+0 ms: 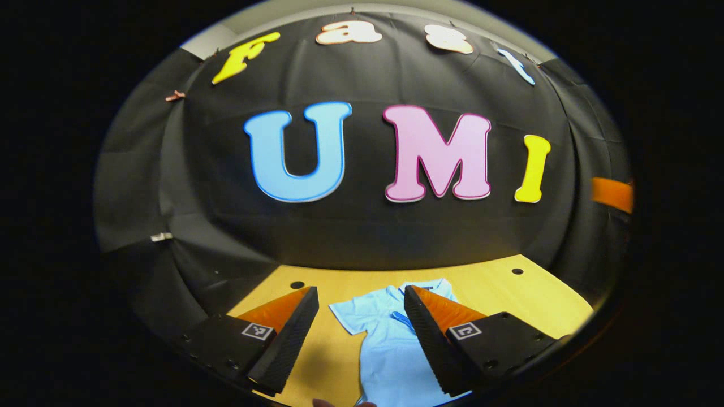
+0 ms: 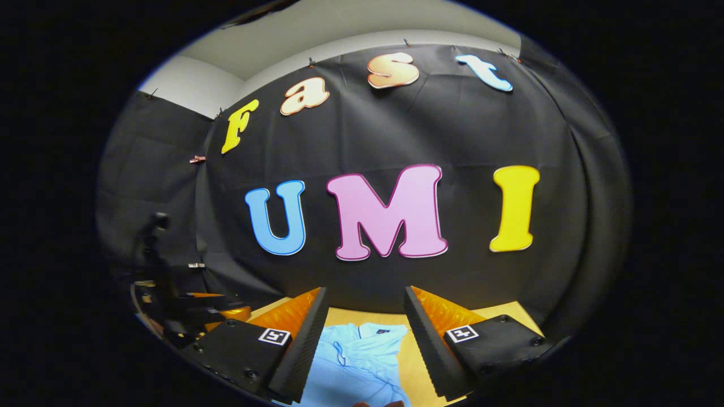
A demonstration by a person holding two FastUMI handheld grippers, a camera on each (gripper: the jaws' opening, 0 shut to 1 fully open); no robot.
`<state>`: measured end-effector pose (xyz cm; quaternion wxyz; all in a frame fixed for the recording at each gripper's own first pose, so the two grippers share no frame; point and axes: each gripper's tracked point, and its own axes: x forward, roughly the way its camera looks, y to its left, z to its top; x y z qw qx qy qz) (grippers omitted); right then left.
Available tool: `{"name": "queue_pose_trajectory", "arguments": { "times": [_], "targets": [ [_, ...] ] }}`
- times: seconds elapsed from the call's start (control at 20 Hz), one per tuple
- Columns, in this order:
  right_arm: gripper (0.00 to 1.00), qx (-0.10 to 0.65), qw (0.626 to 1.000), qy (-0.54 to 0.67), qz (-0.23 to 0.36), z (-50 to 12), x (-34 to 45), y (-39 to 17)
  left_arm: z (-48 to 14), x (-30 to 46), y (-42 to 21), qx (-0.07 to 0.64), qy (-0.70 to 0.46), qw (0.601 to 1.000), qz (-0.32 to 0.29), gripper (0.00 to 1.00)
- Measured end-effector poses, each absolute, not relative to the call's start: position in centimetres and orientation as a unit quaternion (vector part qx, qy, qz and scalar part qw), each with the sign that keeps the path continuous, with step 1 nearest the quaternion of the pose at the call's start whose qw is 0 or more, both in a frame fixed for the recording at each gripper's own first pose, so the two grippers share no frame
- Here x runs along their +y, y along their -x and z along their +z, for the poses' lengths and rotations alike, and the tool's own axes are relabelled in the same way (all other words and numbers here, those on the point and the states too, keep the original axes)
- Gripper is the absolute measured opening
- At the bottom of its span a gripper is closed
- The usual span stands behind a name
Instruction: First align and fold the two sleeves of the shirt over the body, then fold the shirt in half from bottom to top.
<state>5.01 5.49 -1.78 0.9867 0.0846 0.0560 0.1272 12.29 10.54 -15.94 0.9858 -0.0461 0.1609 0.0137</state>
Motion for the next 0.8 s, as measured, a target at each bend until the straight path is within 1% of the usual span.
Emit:
{"name": "queue_pose_trajectory", "arguments": {
  "times": [0.1,0.2,0.35,0.55,0.8],
  "targets": [
    [0.84,0.053,0.989,-0.066,0.122,-1.1,4.2,-3.3,-18.7,10.5,-16.0,0.196,0.077,0.977,0.01,0.96],
    [0.84,0.055,0.99,-0.071,0.11,-0.5,2.8,-2.2,-21.7,11.3,-19.0,0.239,0.099,0.966,0.023,0.97],
    [0.84,0.057,0.992,-0.077,0.083,-0.2,0.7,-1.6,-25.2,12.4,-23.1,0.267,0.108,0.957,0.046,0.98],
    [0.84,0.068,0.993,-0.071,0.066,-1.3,-1.2,-1.4,-30.6,13.0,-26.7,0.323,0.09,0.94,0.056,0.97],
    [0.84,0.09,0.992,-0.066,0.051,-2.7,-3.1,-0.9,-36.1,11.8,-29.0,0.394,0.093,0.914,0.041,0.98]
  ]
}}
